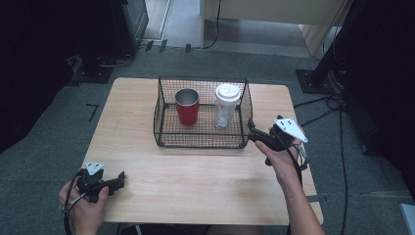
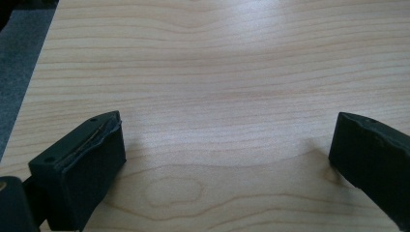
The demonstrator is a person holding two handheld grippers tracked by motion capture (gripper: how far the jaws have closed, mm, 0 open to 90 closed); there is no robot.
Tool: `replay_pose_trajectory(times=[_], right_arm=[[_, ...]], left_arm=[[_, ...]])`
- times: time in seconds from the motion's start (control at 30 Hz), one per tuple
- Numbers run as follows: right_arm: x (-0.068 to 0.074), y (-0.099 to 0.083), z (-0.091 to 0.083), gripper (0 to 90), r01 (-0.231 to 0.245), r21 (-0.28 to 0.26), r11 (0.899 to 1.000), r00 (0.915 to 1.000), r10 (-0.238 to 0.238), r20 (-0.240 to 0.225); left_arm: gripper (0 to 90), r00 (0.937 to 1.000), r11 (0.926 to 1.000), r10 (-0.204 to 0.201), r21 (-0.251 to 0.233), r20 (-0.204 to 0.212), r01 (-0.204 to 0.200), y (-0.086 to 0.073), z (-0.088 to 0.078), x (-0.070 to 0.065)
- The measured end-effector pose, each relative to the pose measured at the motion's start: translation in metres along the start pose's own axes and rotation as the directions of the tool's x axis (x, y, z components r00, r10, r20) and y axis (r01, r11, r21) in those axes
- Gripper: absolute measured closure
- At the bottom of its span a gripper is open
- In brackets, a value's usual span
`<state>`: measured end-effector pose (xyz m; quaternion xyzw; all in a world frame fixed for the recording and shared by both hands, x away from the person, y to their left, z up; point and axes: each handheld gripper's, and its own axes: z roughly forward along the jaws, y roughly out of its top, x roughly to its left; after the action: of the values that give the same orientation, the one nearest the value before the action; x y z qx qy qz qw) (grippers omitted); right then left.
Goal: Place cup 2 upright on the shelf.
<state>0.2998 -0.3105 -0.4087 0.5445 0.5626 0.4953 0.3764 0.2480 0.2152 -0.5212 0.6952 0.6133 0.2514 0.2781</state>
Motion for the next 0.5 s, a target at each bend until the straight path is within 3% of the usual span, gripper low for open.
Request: replay_pose_trajectory(times=[0.27,0.5], right_arm=[[-0.019,-0.018,-0.017,0.0,-0.022,0.006,1.0,0.9996,0.022,0.016],[-0.033,-0.034,-0.033,0.0,-0.027,0.023,0.999,0.9996,0.027,0.004]], left_arm=[[0.0,1.0,1.0,0.0,0.0,0.0,0.0,0.0,0.0,0.0],[0.0,1.0,1.0,0.0,0.0,0.0,0.0,0.0,0.0,0.0]])
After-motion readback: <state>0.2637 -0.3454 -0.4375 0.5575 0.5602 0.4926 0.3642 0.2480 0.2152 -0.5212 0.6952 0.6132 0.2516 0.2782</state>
